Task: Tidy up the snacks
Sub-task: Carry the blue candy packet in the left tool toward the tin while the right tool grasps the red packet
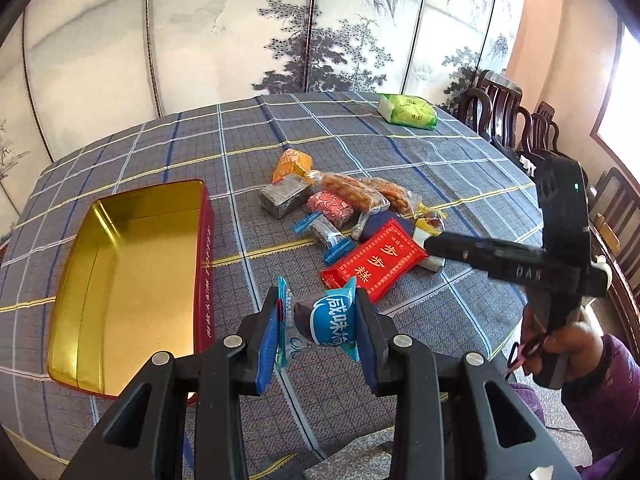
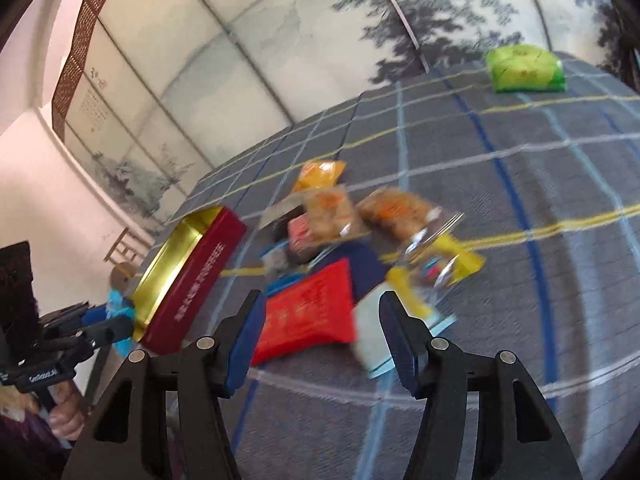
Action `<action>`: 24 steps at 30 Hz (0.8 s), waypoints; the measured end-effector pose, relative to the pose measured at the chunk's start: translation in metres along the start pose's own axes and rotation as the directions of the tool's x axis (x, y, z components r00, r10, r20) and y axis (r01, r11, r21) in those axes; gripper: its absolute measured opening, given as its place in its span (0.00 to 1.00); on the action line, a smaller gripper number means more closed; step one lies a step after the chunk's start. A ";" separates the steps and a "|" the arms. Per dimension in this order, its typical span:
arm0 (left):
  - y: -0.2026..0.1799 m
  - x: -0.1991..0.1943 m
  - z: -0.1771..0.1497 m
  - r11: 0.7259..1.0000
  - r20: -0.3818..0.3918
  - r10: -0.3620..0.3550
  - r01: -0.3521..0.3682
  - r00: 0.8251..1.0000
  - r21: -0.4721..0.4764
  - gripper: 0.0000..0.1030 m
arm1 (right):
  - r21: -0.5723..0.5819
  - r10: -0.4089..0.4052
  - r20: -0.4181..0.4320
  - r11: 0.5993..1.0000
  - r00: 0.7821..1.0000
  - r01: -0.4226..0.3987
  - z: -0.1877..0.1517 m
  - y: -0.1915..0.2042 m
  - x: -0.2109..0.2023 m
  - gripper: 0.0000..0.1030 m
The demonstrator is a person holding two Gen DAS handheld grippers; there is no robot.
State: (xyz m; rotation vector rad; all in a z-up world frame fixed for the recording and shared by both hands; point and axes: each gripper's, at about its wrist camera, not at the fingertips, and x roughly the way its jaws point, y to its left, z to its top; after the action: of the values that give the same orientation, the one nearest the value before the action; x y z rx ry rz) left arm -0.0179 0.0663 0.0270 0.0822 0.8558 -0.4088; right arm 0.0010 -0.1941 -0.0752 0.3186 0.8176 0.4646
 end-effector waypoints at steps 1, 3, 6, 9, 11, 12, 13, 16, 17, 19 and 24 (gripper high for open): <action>0.002 -0.002 0.000 1.000 0.003 -0.001 0.001 1.000 -0.002 0.30 | -0.056 -0.005 -0.021 0.998 1.000 0.003 -0.005 0.013 0.004 0.59; 0.004 -0.003 -0.002 1.000 0.001 0.000 0.000 1.000 -0.001 0.30 | -0.263 -0.072 -0.037 0.963 0.997 0.060 -0.014 0.039 0.010 0.62; 0.006 -0.004 -0.004 1.000 -0.003 0.001 -0.001 1.000 0.001 0.30 | -0.527 -0.046 -0.121 0.850 0.992 -0.025 -0.009 0.064 0.015 0.77; 0.007 -0.005 -0.005 1.000 0.000 0.003 -0.003 1.000 -0.005 0.30 | -0.759 -0.120 -0.198 0.646 0.973 -0.074 0.000 0.086 0.026 0.86; 0.009 -0.007 -0.005 1.000 0.007 0.003 -0.003 1.000 -0.017 0.30 | -0.830 -0.165 -0.296 0.532 0.941 -0.168 0.006 0.100 0.039 0.86; 0.011 -0.007 -0.004 1.000 0.008 0.006 -0.006 1.000 -0.024 0.30 | -0.856 -0.185 -0.330 0.471 0.926 -0.211 0.007 0.106 0.044 0.86; 0.013 -0.006 -0.004 0.999 0.007 0.012 -0.011 1.000 -0.032 0.30 | -0.883 -0.215 -0.343 0.407 0.914 -0.235 0.005 0.112 0.048 0.86; 0.020 -0.003 -0.002 0.998 -0.003 0.024 -0.025 1.000 -0.054 0.31 | -0.902 -0.314 -0.414 0.264 0.854 -0.340 0.000 0.120 0.073 0.78; 0.022 -0.002 -0.002 0.998 -0.007 0.029 -0.030 1.000 -0.059 0.31 | -0.899 -0.338 -0.432 0.238 0.836 -0.369 -0.002 0.120 0.081 0.75; 0.026 -0.001 -0.001 0.997 -0.011 0.041 -0.042 0.999 -0.061 0.31 | -0.893 -0.394 -0.450 0.202 0.801 -0.402 -0.005 0.118 0.099 0.71; 0.034 0.002 0.004 0.996 -0.020 0.058 -0.059 0.998 -0.069 0.31 | -0.809 -0.383 -0.587 0.323 0.713 -0.492 0.020 0.110 0.117 0.65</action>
State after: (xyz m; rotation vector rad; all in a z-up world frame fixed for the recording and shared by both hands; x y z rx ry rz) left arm -0.0009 0.0960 0.0245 0.0468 0.8821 -0.3235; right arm 0.0562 -0.0423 -0.0863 -1.1042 1.1252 1.1263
